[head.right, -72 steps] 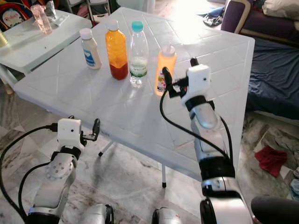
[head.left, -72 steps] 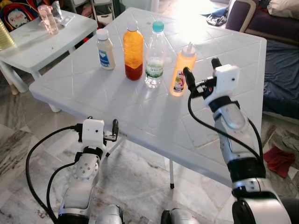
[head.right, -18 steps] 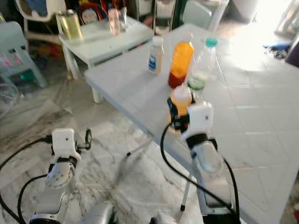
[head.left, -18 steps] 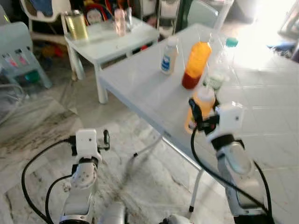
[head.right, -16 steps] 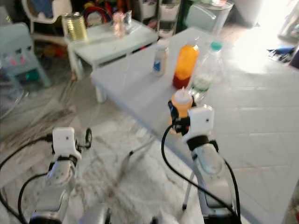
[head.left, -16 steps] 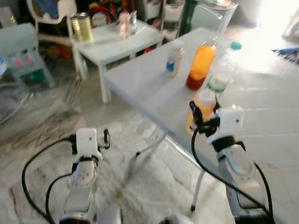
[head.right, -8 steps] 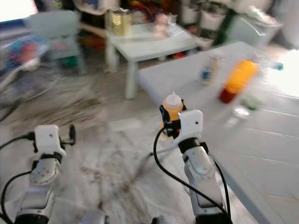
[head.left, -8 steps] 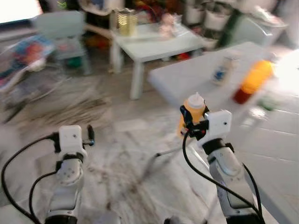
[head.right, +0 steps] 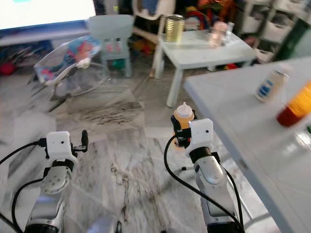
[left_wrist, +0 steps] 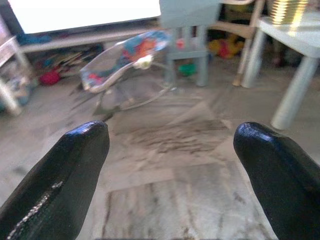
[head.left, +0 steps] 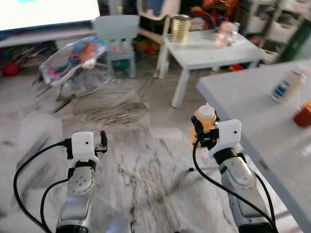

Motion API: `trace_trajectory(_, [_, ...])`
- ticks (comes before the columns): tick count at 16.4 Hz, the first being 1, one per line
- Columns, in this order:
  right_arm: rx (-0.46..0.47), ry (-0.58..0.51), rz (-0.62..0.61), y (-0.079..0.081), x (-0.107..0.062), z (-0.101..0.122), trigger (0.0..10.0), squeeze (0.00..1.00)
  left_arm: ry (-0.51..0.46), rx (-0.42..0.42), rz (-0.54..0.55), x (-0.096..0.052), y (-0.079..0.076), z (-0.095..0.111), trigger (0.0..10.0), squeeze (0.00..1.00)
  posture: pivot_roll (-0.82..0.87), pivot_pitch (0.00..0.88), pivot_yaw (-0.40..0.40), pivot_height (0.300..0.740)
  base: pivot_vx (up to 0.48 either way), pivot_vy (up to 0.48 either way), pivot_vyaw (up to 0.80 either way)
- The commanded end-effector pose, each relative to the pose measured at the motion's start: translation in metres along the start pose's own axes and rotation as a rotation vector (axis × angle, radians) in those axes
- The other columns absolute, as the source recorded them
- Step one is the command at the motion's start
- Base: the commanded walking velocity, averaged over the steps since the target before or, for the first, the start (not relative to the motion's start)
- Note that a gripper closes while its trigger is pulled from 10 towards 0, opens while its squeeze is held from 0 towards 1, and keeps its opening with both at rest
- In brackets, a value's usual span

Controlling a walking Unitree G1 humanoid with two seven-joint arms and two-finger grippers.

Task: Restocking fridge

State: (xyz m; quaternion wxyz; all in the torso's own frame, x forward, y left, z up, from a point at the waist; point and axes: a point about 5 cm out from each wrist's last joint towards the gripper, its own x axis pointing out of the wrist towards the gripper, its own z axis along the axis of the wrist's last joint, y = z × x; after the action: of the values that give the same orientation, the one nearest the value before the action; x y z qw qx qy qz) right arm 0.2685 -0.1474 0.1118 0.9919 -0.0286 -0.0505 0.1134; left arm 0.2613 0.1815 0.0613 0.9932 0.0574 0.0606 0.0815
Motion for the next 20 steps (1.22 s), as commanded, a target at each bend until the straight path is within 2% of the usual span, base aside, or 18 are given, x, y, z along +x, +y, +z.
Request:
trace_trajectory(1, [0.009,-0.015,-0.001,0.002,0.001,0.001,10.0,0.00,0.008,0.012,0.009,0.001,0.003,-0.002,10.0,0.00,0.11,0.009,-0.054,0.740,0.000,0.000,0.80])
trace_trajectory(8, [0.005,0.001,-0.037,-0.001,-0.004,-0.007,10.0,0.00,0.016,0.030,0.005,-0.004,0.005,-0.008,10.0,0.00,0.09,0.009,-0.036,0.740,0.000,0.000,0.80])
trace_trajectory(10, [-0.024,-0.001,-0.088,-0.013,-0.009,-0.008,10.0,0.00,0.012,0.047,-0.001,-0.004,0.007,-0.009,10.0,0.00,0.07,0.013,-0.012,0.740,0.000,0.000,0.80])
trace_trajectory(12, [-0.055,0.005,-0.129,-0.023,-0.014,-0.010,10.0,0.00,0.003,0.071,-0.029,0.003,0.004,-0.006,10.0,0.00,0.06,0.018,0.007,0.740,0.000,0.000,0.80])
trace_trajectory(14, [-0.102,0.002,-0.170,-0.030,-0.014,-0.009,10.0,0.00,-0.021,0.081,-0.049,0.011,0.002,0.006,10.0,0.00,0.07,0.036,0.020,0.740,0.000,0.000,0.80])
trace_trajectory(15, [-0.113,-0.002,-0.159,-0.030,-0.013,-0.008,10.0,0.00,-0.049,0.106,-0.051,0.014,0.005,0.013,10.0,0.00,0.08,0.049,0.019,0.740,0.000,0.000,0.80])
trace_trajectory(16, [-0.111,0.000,-0.155,-0.030,-0.012,-0.008,10.0,0.00,-0.046,0.107,-0.046,0.013,0.008,0.013,10.0,0.00,0.08,0.051,0.019,0.740,0.000,0.000,0.80])
trace_trajectory(18, [-0.086,0.003,-0.149,-0.026,-0.009,-0.010,10.0,0.00,-0.021,0.104,-0.026,0.008,0.014,0.005,10.0,0.00,0.09,0.056,0.014,0.740,0.000,0.000,0.80])
trace_trajectory(20, [-0.091,-0.002,-0.153,-0.023,-0.007,-0.010,10.0,0.00,-0.005,0.092,-0.006,0.000,0.013,-0.002,10.0,0.00,0.09,0.057,0.002,0.740,0.000,0.000,0.80])
